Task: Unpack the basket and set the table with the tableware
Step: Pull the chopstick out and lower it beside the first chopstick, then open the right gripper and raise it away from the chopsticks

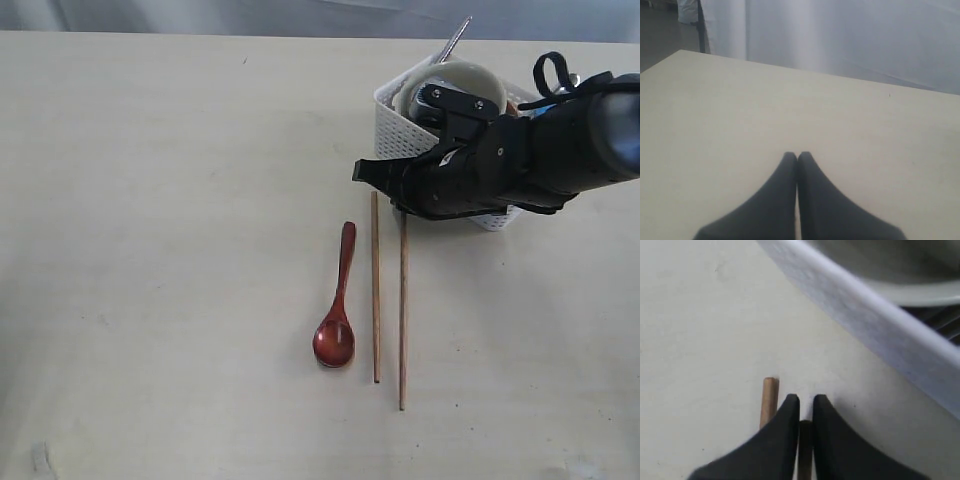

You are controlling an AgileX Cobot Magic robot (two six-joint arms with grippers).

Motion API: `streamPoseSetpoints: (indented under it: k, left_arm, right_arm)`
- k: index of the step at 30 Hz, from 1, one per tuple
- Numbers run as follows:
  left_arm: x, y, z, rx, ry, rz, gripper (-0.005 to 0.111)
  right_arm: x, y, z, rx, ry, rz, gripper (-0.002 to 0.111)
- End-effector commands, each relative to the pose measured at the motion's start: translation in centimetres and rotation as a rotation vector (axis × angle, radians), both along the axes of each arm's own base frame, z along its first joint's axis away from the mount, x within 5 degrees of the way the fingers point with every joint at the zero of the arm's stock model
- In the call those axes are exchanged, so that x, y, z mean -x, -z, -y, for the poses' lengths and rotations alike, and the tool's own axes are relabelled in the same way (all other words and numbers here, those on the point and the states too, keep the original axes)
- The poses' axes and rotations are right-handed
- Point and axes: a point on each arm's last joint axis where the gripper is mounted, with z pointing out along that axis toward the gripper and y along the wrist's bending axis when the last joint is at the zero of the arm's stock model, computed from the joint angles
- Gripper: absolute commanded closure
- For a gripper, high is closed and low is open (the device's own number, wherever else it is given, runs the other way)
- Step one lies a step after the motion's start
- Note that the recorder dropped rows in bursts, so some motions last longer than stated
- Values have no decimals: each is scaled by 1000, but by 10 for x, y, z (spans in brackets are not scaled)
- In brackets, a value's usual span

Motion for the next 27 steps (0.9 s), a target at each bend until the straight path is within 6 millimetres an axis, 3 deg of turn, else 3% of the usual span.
streamPoseSetpoints:
  k: [1, 7, 13, 16, 20, 23, 27]
  left_arm:
    - [0, 1, 0, 2, -2, 3, 107]
    - [0, 1, 0, 0, -2, 2, 107]
    - [0, 1, 0, 0, -2, 2, 107]
    - [0, 1, 0, 0, -2, 2, 107]
    - [0, 1, 0, 0, -2, 2, 107]
    - [0, 1, 0, 0, -2, 2, 107]
    - [0, 1, 0, 0, -2, 2, 107]
  right_arm:
    - [-1, -1, 2, -24, 43, 2, 66]
    - [-2, -11, 2, -39, 45, 36, 62]
    - [4, -55, 2, -104, 27, 104, 62]
    - [13, -87, 4, -127, -20, 156, 62]
    - [29, -143, 13, -110, -125, 366, 62]
    - [43, -189, 25, -93, -152, 598, 62]
    - [52, -234, 45, -95, -125, 741, 62]
